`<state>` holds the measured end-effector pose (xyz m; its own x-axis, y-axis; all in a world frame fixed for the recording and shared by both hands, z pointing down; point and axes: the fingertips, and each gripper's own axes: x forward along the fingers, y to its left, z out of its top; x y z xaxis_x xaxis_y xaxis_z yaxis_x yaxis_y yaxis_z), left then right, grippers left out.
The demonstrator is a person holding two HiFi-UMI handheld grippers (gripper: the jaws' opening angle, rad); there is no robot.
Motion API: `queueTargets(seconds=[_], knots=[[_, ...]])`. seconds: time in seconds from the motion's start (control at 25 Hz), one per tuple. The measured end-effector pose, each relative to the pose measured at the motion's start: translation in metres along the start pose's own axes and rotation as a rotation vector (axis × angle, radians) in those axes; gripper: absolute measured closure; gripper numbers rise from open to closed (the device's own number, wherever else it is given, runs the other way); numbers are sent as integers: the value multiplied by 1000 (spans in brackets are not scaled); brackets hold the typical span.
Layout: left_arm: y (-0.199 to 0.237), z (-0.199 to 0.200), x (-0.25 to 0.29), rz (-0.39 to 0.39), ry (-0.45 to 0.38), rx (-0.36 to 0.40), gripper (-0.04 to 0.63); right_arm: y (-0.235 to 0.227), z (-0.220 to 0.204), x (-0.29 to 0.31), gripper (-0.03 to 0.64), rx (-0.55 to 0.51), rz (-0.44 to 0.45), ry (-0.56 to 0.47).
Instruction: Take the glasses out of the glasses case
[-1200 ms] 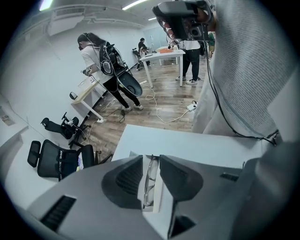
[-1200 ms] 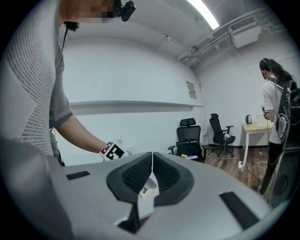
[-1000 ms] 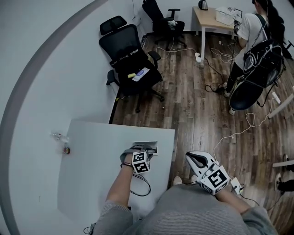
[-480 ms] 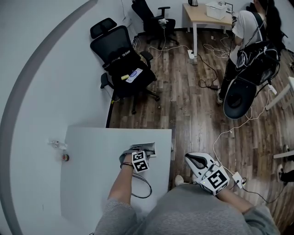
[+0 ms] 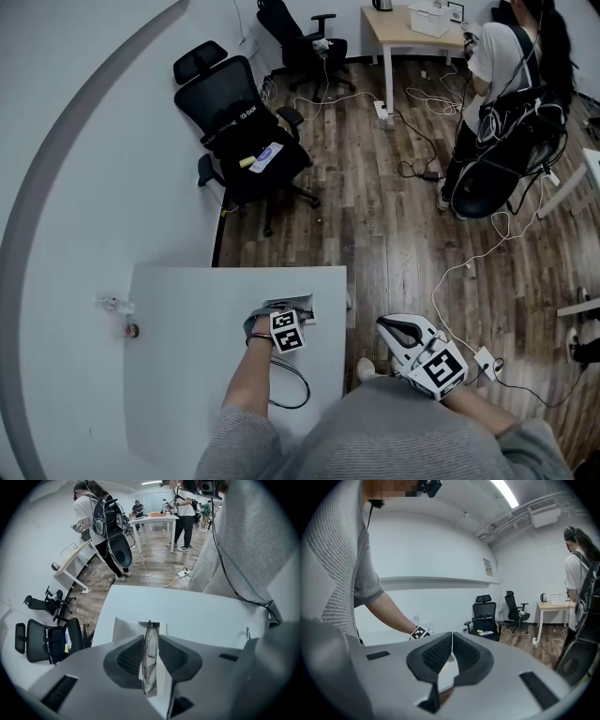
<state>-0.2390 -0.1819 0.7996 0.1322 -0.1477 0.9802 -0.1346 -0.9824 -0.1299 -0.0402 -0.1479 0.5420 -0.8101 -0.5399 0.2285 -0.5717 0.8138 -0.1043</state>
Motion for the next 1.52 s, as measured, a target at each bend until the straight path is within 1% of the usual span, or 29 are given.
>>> queueTargets(seconds=[0.12,0.24,0.36,0.6,0.8,0.88,1.08,1.52], knots=[[0,-5,4,-16,17,-6,497,1,-1,2,603,1,-1,7],[-1,-8,6,-26,26,-8,520,1,-3,2,603,4,-4,10],[0,-9,8,-34,30,-7,529,0,-4,4,603,2,-6,16],[0,-8,9,-28,32,-13,535,-2,-6,4,603,1,-10,14],[-1,-8,8,25,38,-9,554,-4,-6,4,603,5,-12,12],[0,-8,6,51,41,-15,572,-4,-5,4,603,-1,-6,10],[3,-6,4,108,46,-33,572,-2,-6,3,603,1,3,4],[10,-3,-5,140,47,-52,572,-2,-2,1,603,-7,5,-8]])
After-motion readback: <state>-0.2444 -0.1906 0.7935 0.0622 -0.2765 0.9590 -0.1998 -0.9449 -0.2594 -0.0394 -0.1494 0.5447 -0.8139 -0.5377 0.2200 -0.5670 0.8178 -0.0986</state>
